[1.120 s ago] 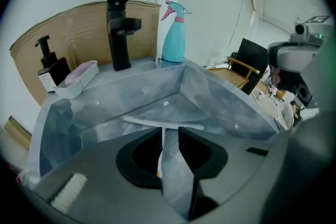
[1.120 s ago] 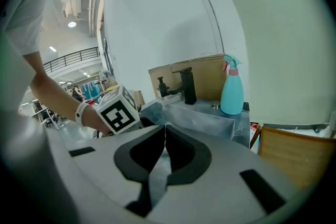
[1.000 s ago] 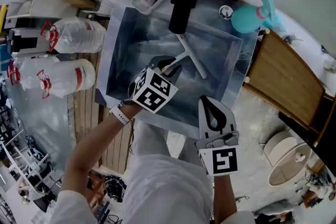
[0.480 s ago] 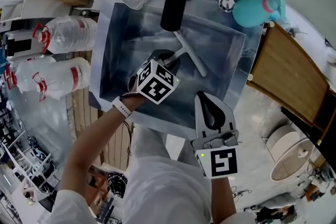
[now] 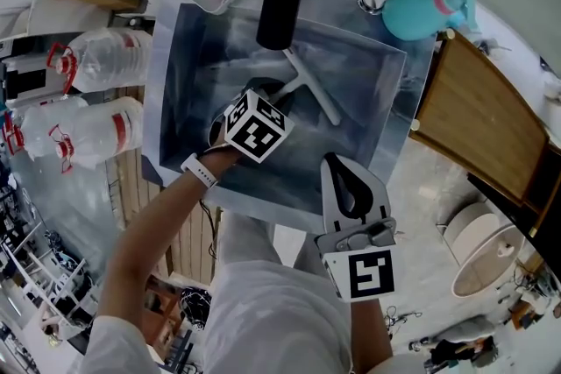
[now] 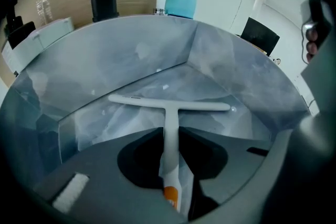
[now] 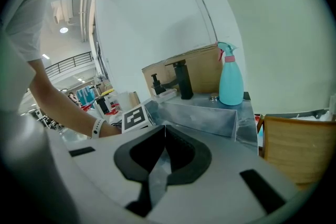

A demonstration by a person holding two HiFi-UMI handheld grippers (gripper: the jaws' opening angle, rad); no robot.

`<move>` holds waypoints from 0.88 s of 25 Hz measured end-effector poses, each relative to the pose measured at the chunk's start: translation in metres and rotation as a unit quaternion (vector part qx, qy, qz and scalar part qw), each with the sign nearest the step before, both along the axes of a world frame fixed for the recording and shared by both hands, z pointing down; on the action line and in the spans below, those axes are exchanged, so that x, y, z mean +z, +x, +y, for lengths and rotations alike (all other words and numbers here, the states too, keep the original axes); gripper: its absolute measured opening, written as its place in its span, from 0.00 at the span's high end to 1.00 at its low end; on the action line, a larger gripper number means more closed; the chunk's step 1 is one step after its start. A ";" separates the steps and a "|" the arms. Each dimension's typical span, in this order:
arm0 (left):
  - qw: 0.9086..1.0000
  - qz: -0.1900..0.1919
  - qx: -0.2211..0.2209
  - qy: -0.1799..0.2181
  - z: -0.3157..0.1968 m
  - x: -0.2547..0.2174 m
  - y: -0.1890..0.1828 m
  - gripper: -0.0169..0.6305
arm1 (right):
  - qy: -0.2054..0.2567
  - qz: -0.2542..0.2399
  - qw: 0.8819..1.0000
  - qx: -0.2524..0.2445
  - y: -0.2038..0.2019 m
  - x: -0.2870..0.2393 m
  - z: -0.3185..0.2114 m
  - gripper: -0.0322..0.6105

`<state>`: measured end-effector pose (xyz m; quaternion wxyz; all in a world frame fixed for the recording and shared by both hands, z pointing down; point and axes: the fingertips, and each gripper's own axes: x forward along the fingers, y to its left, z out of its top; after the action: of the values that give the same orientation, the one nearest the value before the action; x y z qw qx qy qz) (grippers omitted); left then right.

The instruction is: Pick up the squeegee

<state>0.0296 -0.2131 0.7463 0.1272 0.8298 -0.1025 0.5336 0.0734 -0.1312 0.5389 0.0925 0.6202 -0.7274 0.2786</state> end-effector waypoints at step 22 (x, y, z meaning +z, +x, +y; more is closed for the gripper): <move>1.000 0.009 0.013 0.026 0.019 -0.066 -0.012 0.85 | 0.036 0.040 0.999 -0.010 0.012 -0.039 0.019 0.94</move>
<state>0.0179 -0.1939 0.6801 0.0995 0.8391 -0.1047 0.5244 0.0853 -0.1123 0.4994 0.1018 0.6263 -0.7389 0.2267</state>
